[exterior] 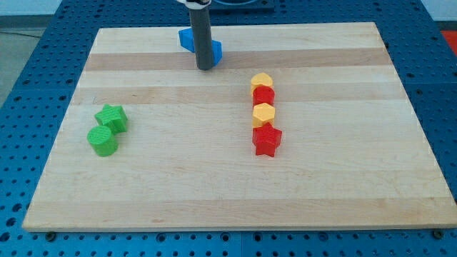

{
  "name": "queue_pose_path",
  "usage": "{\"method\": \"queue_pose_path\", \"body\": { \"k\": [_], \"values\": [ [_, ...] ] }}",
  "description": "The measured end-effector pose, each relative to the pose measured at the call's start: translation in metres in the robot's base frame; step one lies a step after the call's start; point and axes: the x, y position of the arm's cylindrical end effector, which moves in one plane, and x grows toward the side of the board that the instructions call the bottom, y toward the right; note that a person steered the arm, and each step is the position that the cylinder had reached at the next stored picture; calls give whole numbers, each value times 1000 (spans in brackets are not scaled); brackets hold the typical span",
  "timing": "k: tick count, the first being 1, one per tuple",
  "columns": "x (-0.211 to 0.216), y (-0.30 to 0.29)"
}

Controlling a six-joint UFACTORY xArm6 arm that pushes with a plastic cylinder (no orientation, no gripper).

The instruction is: Move the blue blocks to the top of the board

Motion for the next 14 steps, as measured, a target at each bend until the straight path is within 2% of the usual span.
{"method": "queue_pose_path", "body": {
  "k": [11,12,14],
  "values": [
    [-38,15],
    [-38,15],
    [-4,-6]
  ]
}}
